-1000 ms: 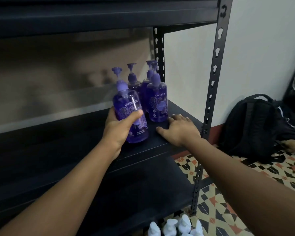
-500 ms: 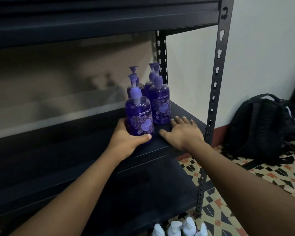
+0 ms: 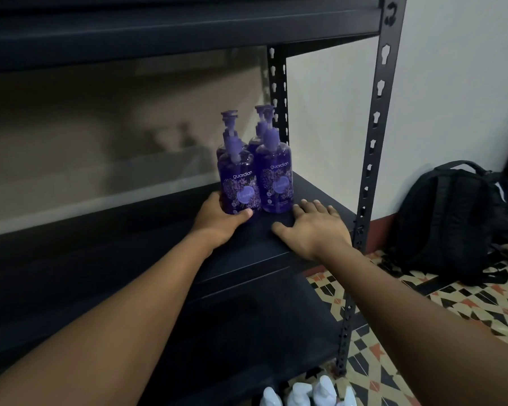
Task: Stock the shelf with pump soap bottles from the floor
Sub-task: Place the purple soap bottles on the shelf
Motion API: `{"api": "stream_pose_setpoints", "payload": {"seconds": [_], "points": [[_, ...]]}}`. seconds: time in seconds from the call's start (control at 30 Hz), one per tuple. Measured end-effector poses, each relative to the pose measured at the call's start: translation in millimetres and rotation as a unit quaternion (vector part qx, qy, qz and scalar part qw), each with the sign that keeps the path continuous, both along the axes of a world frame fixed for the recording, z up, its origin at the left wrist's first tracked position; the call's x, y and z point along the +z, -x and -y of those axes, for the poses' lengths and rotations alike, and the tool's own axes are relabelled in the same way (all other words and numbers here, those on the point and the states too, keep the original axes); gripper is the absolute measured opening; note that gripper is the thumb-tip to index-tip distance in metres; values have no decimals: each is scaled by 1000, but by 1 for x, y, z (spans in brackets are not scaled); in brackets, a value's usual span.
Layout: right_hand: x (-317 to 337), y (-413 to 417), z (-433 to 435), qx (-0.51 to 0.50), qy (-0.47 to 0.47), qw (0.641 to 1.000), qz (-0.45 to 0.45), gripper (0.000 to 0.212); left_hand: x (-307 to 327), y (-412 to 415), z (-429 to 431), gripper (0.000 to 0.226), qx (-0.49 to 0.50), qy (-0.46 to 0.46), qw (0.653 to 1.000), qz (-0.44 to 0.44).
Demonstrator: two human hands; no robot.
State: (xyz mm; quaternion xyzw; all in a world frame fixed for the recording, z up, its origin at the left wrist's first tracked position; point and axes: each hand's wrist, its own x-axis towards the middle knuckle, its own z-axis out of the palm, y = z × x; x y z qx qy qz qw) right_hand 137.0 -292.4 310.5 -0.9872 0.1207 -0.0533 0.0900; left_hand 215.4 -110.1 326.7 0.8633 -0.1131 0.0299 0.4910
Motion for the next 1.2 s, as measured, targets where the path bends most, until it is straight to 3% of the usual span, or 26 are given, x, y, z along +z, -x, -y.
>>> {"api": "stream_pose_setpoints", "payload": {"seconds": [0.47,0.6,0.7,0.9,1.1,1.2], "points": [[0,0,0,2,-10,1000,9,89,0,-10,2,57,7,-21,1000,-17],[0,2,0,3,-14,1000,19,87,-1,-3,-2,72,24,-55,998,-23],[2,7,-1,4,-16,999,37,82,-2,24,-15,87,9,-120,993,-6],[-5,42,-26,7,-41,998,51,74,-15,93,-79,63,-17,-316,945,75],[-14,119,-79,19,-168,981,98,64,-9,184,-143,64,6,-326,943,71],[-27,163,-117,80,-210,971,83,55,-11,233,-182,60,30,-311,947,74]]}}
